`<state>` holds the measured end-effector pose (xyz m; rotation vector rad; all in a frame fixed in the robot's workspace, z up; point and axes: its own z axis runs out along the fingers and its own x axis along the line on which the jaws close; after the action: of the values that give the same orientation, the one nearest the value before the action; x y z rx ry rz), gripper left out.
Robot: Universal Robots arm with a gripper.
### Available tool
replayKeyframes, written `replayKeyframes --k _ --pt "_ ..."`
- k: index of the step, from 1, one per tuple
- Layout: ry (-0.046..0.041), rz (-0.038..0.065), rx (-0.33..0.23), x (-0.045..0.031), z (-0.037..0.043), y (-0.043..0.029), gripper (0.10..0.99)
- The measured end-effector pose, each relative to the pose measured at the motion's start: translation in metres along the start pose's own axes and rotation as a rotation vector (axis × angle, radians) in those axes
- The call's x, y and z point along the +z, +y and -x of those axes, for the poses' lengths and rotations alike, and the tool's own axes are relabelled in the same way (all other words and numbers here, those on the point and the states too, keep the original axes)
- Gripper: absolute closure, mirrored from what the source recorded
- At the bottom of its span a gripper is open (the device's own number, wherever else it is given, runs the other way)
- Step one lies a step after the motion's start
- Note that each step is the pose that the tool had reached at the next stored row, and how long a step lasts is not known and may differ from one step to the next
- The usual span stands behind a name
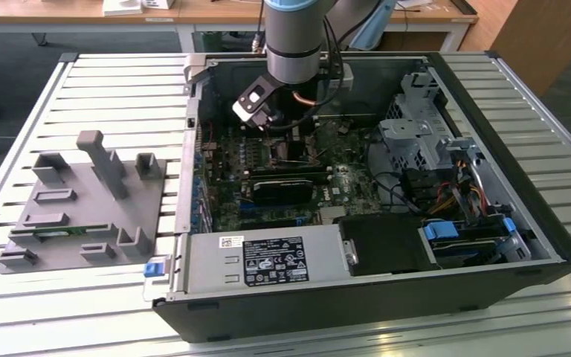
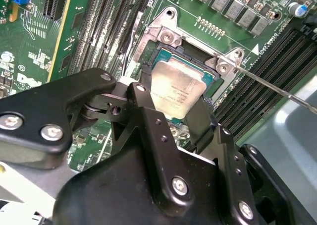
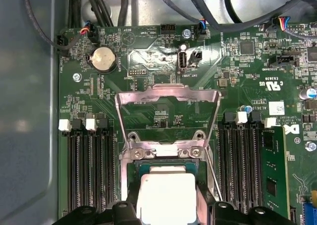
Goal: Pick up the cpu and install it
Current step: 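Place the cpu into insertion slot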
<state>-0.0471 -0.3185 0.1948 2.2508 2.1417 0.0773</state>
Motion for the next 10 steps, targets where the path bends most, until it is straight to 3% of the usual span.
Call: replayKeyframes --k 8,9,10 --pt "-0.0001 0.0 0.004 0.0003 -0.0001 0.0002 0.545" --pt "-0.0002 0.0 0.003 0.0003 -0.0001 0.0002 0.486" --pt "-0.0004 0.0 0.003 0.0002 -0.0001 0.0002 0.486"
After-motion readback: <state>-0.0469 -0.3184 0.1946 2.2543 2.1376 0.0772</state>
